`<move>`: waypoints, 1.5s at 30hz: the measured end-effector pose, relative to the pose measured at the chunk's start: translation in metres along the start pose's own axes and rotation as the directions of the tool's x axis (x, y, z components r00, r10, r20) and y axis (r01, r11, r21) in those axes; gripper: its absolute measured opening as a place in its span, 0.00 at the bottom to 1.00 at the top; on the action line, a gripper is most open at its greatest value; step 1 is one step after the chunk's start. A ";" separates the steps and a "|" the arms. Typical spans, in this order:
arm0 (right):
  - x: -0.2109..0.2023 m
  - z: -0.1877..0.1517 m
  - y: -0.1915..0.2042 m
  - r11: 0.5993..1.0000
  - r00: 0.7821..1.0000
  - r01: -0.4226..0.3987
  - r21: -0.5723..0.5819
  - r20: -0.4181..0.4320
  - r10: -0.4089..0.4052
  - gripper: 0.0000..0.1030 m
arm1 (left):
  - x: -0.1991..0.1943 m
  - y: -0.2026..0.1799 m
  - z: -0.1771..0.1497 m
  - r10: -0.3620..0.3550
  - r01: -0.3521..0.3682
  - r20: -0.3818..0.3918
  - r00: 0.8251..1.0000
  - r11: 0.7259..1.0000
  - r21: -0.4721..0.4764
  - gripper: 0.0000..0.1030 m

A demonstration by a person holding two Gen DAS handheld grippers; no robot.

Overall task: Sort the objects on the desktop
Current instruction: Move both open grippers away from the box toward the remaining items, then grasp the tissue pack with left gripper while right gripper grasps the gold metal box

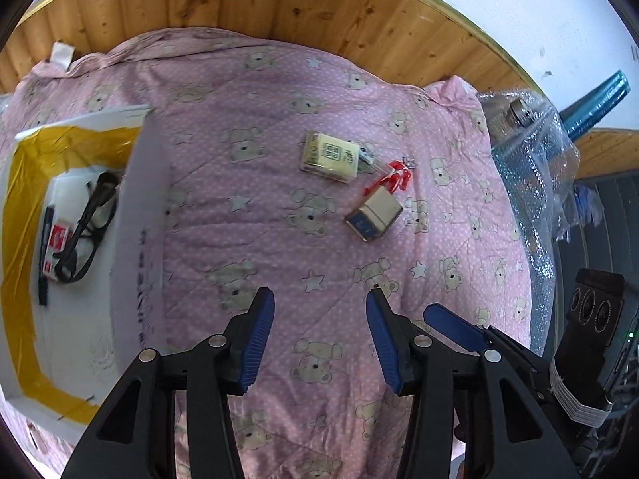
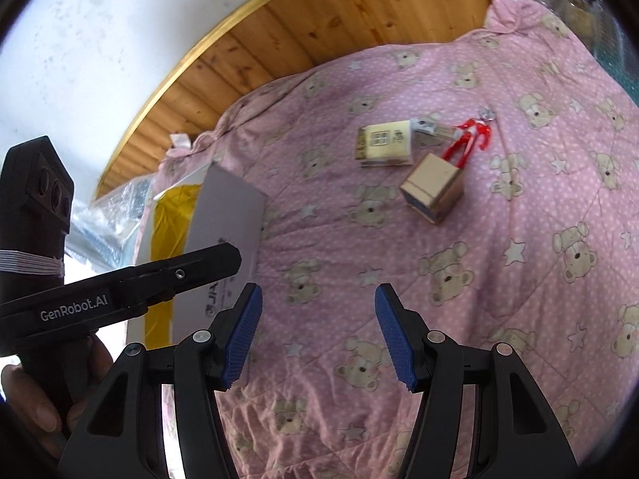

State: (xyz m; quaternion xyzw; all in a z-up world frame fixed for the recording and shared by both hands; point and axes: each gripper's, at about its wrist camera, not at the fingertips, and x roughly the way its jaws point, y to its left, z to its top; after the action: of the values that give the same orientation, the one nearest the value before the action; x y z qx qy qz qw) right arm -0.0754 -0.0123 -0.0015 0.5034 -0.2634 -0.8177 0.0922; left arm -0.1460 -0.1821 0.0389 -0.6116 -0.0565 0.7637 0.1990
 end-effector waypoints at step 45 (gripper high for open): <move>0.120 0.096 -0.078 0.970 0.978 0.157 -0.187 -0.110 -0.179 0.66 | 0.205 -0.044 0.143 0.092 -0.078 -0.104 0.990 0.988 0.136 0.72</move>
State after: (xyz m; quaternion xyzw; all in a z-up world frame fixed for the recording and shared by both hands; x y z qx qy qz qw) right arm -0.2069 0.0360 -0.1015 0.5643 -0.1397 -0.8094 0.0834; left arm -0.3079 -0.0425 -0.0987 -0.6402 0.0313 0.7386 0.2090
